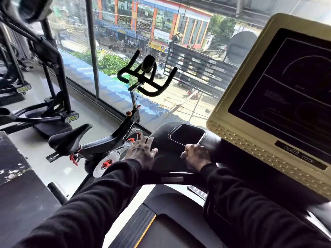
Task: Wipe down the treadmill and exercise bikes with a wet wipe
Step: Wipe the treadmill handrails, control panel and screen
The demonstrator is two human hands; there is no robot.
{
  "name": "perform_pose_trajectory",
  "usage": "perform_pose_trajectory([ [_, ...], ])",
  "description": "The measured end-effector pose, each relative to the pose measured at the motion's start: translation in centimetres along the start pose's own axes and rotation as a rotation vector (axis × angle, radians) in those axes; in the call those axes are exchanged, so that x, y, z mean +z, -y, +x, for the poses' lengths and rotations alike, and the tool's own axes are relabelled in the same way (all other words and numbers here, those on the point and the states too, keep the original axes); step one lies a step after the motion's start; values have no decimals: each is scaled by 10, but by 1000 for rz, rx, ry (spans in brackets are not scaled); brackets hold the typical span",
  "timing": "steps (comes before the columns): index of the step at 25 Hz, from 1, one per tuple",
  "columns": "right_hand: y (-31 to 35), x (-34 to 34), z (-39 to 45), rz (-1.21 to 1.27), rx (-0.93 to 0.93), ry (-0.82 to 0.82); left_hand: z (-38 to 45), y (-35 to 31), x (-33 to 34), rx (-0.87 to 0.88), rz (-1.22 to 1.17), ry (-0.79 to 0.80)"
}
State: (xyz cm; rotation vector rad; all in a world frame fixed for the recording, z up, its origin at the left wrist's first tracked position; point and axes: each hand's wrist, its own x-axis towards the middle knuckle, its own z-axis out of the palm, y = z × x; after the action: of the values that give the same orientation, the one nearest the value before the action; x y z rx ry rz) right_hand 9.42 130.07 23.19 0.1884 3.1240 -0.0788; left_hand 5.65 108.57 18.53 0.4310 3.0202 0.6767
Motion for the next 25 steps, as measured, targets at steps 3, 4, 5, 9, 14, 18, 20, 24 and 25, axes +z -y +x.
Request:
perform_pose_trajectory([
  [3, 48, 9, 10, 180, -250, -9, 2, 1, -1, -19, -43, -15],
  [4, 47, 6, 14, 195, -313, 11, 2, 1, -2, -23, -69, -25],
  [5, 40, 4, 19, 198, -343, 25, 2, 2, -4, -26, -96, -36],
  [9, 23, 9, 27, 250, -254, -22, 1, 2, -4, -50, -123, -62],
  [14, 56, 26, 23, 395, -595, -102, 5, 1, -5, -101, -204, -54],
  [18, 48, 30, 22, 287, -634, -138, 6, -2, -6, -151, -221, -55],
  [20, 47, 28, 44, 191, -641, -167, 6, -2, -5, -170, -222, -55],
  [24, 51, 17, 75, 161, -371, -125, 6, -2, -5, -198, -203, -60],
  [25, 58, 20, 70, 141, -441, -93, 6, -1, -7, -196, -196, -69],
])
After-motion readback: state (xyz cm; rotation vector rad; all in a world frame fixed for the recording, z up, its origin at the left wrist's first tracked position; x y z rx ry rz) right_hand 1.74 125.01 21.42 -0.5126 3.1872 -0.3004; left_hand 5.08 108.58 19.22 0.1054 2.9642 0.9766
